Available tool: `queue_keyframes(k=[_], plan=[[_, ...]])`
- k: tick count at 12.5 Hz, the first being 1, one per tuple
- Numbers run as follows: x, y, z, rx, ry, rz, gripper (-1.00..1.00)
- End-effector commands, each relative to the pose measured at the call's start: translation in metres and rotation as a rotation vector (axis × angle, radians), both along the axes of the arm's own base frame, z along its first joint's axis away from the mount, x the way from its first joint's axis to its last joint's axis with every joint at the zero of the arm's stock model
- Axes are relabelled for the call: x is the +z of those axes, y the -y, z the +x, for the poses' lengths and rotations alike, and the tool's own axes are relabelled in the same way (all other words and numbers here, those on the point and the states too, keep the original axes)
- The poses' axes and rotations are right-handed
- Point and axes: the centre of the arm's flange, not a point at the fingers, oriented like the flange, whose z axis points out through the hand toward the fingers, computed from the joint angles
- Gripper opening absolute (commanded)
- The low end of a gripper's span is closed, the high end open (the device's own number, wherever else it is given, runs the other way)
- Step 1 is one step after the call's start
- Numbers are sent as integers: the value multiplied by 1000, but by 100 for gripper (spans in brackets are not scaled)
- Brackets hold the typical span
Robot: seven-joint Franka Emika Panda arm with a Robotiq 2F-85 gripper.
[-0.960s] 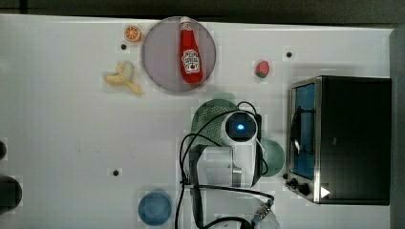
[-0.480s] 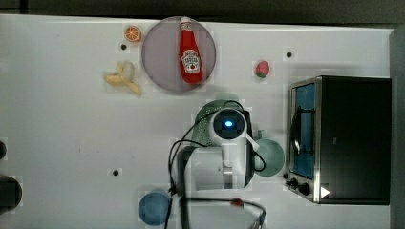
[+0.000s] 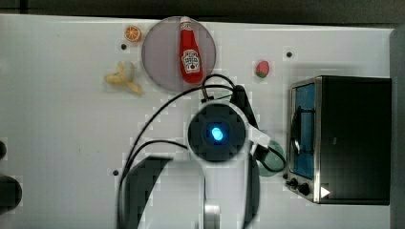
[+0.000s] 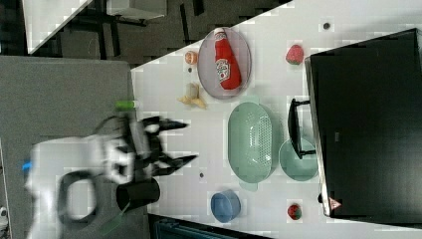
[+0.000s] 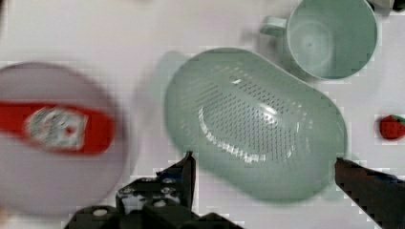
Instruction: Drag strainer left to right.
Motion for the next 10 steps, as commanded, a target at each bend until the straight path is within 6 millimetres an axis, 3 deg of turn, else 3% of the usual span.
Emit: queue_keyframes(k=[1,2,4,7,10], plan=[[79,5,-21,278,28,5,100],[104,6,-31,302,30,1,100],[127,8,-53,286,-57,23,100],[136,5,-69,284,-159,56,100],[135,10,-72,274,-177,64,100]])
